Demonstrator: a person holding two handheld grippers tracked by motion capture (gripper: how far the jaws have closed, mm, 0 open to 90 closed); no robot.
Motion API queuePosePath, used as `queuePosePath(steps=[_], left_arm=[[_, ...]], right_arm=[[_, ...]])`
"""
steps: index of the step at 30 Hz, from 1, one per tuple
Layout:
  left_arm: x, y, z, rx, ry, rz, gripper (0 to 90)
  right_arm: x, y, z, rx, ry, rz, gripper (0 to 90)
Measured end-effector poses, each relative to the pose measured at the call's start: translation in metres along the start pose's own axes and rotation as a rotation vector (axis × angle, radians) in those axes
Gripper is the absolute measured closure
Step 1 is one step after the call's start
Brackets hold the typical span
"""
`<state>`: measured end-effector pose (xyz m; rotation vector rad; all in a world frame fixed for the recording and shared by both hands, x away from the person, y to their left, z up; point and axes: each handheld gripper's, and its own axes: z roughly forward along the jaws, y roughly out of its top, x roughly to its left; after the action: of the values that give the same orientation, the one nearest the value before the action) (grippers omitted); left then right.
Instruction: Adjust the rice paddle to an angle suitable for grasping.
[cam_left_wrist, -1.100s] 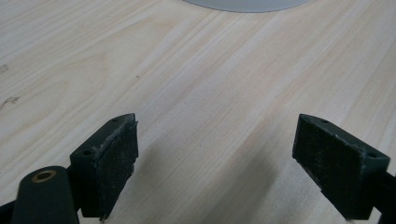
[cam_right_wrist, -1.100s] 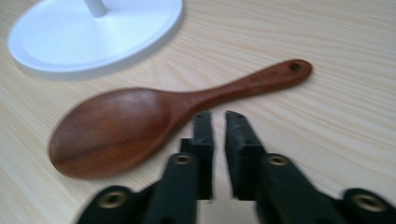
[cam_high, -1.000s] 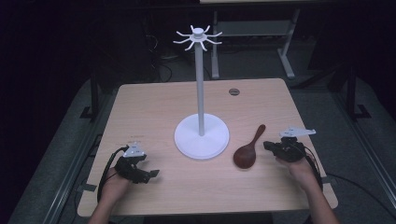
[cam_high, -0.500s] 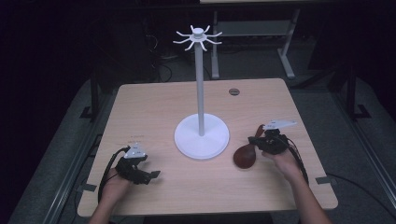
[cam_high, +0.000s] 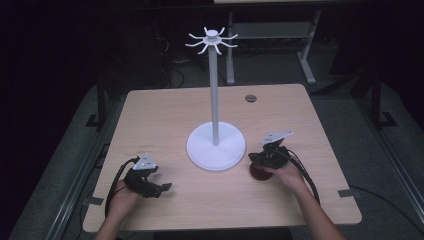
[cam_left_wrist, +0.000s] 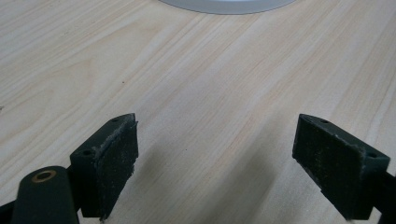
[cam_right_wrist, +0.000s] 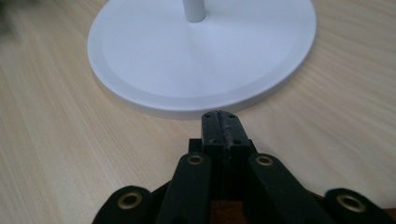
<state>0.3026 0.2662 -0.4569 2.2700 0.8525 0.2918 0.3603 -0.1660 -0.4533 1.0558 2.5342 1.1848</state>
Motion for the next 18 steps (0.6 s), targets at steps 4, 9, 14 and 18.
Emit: queuePosePath(steps=[4, 9, 14, 18], left_arm=[[0.0009, 0.0003, 0.0011, 0.004, -0.001, 0.000, 13.9], [0.0006, 0.0007, 0.0004, 0.007, -0.002, 0.005, 13.9], [-0.0002, 0.0006, 0.0000, 0.005, -0.004, 0.006, 13.9], [-0.0001, 0.0008, 0.0003, 0.003, -0.006, 0.009, 13.9]], right_arm=[[0.0026, -0.0013, 0.0058, 0.029, -0.003, -0.004, 89.6], [0.0045, -0.0025, 0.0109, 0.060, -0.003, -0.010, 89.6], [0.0052, -0.0038, 0.0085, 0.066, -0.008, -0.014, 89.6], [0.0065, -0.0082, 0.0046, 0.069, -0.014, -0.013, 89.6]])
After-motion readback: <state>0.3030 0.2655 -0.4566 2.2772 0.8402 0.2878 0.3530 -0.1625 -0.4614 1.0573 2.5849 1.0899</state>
